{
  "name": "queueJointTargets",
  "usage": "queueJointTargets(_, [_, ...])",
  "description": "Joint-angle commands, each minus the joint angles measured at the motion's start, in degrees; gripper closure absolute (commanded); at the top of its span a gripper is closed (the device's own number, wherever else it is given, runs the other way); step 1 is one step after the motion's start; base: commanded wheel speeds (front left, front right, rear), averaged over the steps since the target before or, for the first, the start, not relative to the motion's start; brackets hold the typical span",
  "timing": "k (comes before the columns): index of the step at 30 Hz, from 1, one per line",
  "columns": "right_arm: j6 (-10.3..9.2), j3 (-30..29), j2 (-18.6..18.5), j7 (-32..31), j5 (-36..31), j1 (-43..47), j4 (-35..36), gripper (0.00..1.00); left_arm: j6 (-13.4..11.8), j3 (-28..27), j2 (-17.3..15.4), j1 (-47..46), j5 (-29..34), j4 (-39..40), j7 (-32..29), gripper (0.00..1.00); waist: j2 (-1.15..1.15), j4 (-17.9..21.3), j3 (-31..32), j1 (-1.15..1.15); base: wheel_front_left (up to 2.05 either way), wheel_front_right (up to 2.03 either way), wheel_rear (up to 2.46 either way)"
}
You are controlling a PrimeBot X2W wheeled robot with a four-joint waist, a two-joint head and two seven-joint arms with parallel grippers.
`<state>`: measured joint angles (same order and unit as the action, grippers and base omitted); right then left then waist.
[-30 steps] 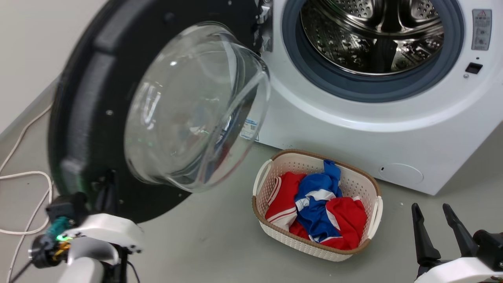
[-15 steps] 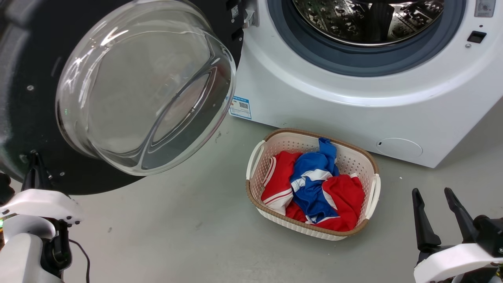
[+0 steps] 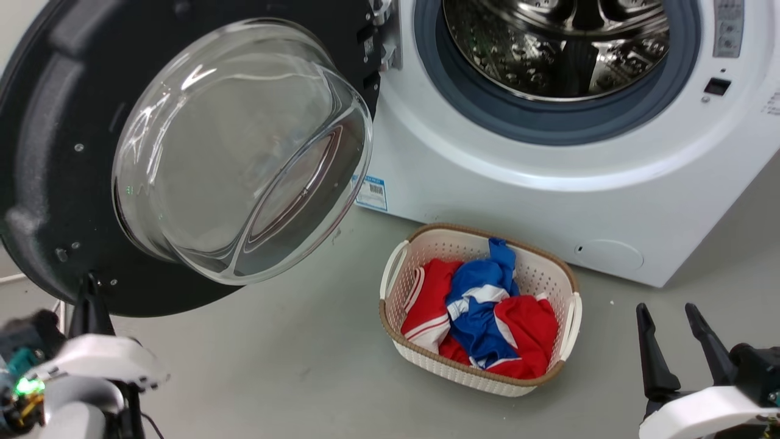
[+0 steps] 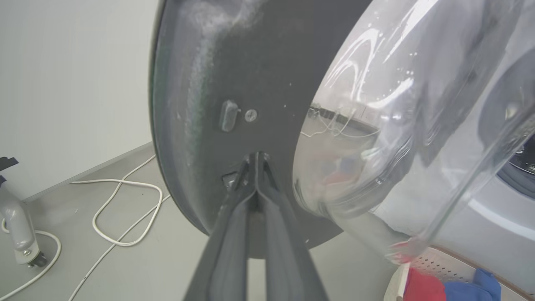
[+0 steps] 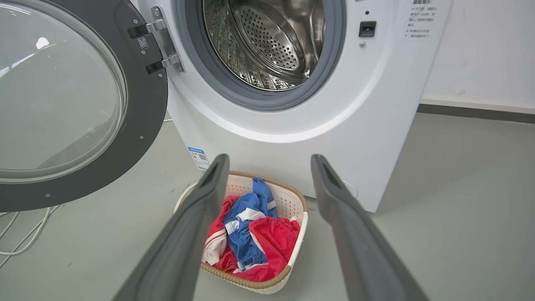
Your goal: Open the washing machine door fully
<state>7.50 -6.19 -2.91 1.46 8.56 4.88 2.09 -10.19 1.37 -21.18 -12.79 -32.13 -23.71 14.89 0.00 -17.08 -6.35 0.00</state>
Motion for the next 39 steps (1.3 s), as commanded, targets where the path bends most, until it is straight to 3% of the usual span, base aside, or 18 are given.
queueJointTargets(1, [0.00, 0.0, 0.1, 0.3, -0.2, 0.6, -0.4, 0.00, -0.6, 0.3, 0.3, 1.9, 0.8, 1.5, 0.3, 1.00, 0.00, 0.0, 1.6, 0.00, 0.00, 0.00, 0.00])
queueJointTargets(9, [0.00, 0.4, 0.0, 1.4, 0.7, 2.7, -2.0, 0.00, -3.3, 5.0, 1.6, 12.4, 5.1, 12.0, -1.7, 1.00, 0.00, 0.4, 6.0, 0.00, 0.00, 0.00, 0.00])
queueJointTargets(20, [0.00, 1.1, 0.0, 1.2, -1.0, 2.7, -1.5, 0.00, -2.4, 13.2, 3.6, 15.0, 8.0, 21.2, -6.1, 1.00, 0.00, 5.3, 8.3, 0.00, 0.00, 0.00, 0.00])
queueJointTargets(23, [-0.01, 1.3, 0.0, 0.9, -1.7, 2.5, -0.9, 0.00, -2.0, 15.0, 4.4, 14.1, 8.6, 21.9, -6.6, 0.84, 0.00, 8.1, 8.5, 0.00, 0.00, 0.00, 0.00])
queueJointTargets(26, [-0.01, 1.4, 0.0, 0.6, -2.1, 2.2, -0.3, 0.00, -1.6, 15.8, 4.6, 13.3, 8.8, 22.0, -6.9, 0.54, 0.00, 11.2, 8.6, 0.00, 0.00, 0.00, 0.00])
queueJointTargets(27, [-0.01, 1.3, 0.0, 0.4, -2.3, 2.0, -0.1, 0.00, -1.5, 16.3, 4.7, 13.1, 9.0, 22.0, -6.9, 0.17, 0.00, 12.2, 8.6, 0.00, 0.00, 0.00, 0.00])
queueJointTargets(28, [-0.01, 1.5, 0.0, 0.2, -2.4, 1.7, 0.1, 0.00, -1.4, 16.5, 4.7, 12.9, 9.2, 21.8, -6.9, 0.00, 0.00, 13.3, 8.6, 0.00, 0.00, 0.00, 0.00])
queueJointTargets(39, [-0.01, 2.0, -0.2, -1.2, -3.5, 0.9, 1.6, 0.00, -2.0, 17.6, 4.7, 11.8, 10.2, 20.7, -6.3, 0.00, 0.00, 20.6, 8.7, 0.00, 0.00, 0.00, 0.00])
